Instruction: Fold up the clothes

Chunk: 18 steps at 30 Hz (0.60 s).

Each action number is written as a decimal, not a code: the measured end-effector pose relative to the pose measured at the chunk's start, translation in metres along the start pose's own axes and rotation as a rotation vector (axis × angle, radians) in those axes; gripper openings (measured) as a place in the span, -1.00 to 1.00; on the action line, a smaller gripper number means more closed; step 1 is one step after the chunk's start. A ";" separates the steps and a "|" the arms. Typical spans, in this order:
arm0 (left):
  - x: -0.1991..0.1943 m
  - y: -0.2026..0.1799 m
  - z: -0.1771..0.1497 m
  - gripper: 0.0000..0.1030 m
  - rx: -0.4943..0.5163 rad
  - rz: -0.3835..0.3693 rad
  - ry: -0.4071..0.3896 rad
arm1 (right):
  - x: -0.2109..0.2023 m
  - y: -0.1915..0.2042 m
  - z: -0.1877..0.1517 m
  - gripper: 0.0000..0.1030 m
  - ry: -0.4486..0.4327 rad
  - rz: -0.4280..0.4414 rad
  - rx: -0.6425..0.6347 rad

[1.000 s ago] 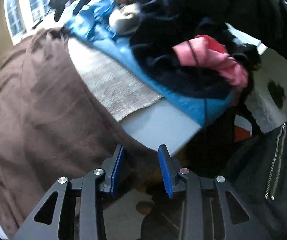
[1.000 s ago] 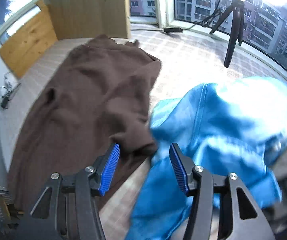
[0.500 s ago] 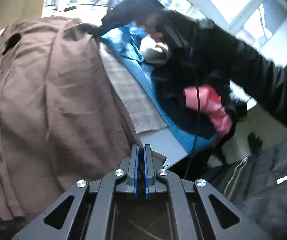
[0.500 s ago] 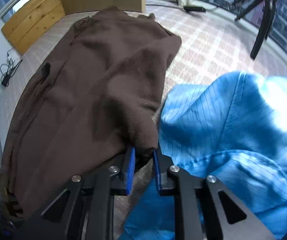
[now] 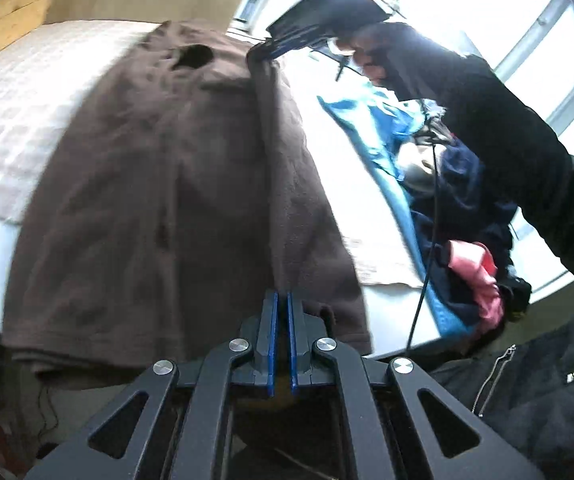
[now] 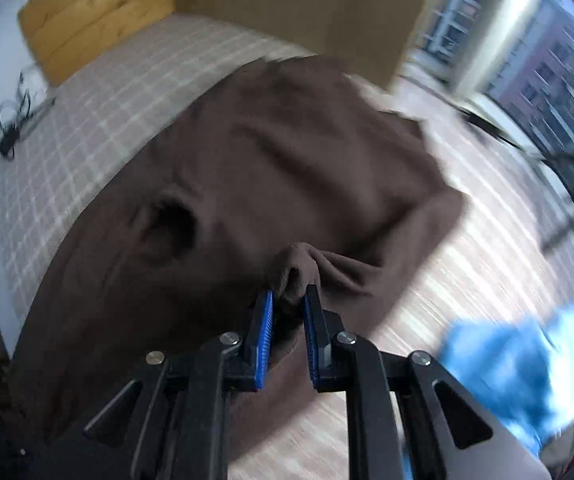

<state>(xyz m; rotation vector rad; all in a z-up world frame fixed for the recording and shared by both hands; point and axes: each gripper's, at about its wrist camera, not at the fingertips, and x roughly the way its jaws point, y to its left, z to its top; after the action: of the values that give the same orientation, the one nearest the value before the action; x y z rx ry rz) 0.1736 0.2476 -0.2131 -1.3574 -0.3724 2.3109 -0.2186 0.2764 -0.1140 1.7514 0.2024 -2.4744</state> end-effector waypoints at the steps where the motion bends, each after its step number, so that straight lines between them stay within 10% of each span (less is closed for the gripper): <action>1: -0.001 0.004 0.000 -0.92 -0.004 0.019 -0.002 | 0.007 0.006 0.004 -0.68 0.012 -0.003 -0.010; 8: -0.012 0.018 0.002 -0.94 -0.024 0.051 -0.002 | -0.010 -0.002 0.013 -0.19 -0.023 0.043 0.013; 18: -0.020 0.009 -0.011 -0.97 -0.001 0.020 0.080 | -0.039 -0.045 -0.046 -0.12 -0.005 0.063 0.081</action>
<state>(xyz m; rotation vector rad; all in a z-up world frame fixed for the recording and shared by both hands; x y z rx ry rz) 0.1900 0.2299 -0.2074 -1.4553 -0.3362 2.2639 -0.1699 0.3289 -0.0898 1.7528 0.0463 -2.4750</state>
